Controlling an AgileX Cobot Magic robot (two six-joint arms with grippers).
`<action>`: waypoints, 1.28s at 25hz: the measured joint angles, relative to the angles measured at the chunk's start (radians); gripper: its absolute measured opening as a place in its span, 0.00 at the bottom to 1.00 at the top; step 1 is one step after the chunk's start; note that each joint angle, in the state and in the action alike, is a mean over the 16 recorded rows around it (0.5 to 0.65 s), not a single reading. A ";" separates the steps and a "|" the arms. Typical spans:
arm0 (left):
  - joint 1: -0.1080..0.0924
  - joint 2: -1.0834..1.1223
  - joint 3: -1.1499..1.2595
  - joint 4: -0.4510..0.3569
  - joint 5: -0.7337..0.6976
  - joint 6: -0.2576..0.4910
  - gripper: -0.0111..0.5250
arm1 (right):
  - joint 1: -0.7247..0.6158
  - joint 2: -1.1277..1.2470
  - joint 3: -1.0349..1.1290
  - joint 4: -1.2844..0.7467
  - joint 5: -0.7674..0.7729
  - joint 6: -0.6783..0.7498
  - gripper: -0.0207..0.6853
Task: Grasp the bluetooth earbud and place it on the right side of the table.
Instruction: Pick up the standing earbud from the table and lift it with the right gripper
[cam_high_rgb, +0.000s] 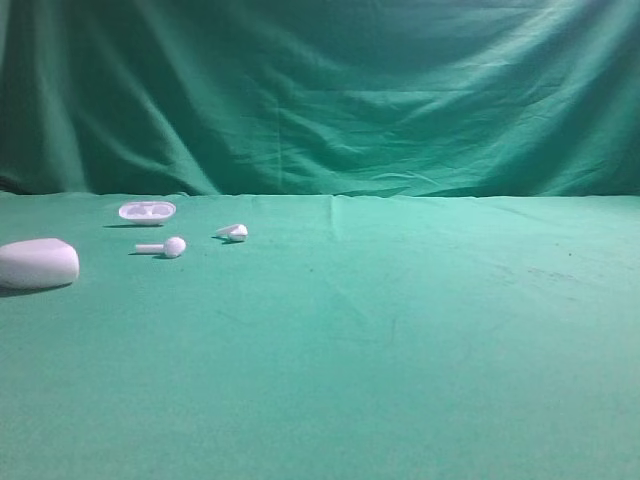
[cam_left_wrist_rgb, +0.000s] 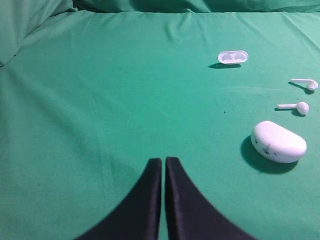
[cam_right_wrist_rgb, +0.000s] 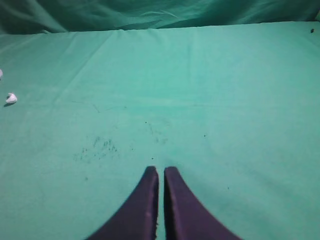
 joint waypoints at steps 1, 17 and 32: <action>0.000 0.000 0.000 0.000 0.000 0.000 0.02 | 0.000 0.000 0.000 0.000 0.000 0.000 0.03; 0.000 0.000 0.000 0.000 0.000 0.000 0.02 | 0.000 0.000 0.000 -0.001 0.000 0.000 0.03; 0.000 0.000 0.000 0.000 0.000 0.000 0.02 | 0.000 0.022 -0.036 0.061 -0.248 0.005 0.03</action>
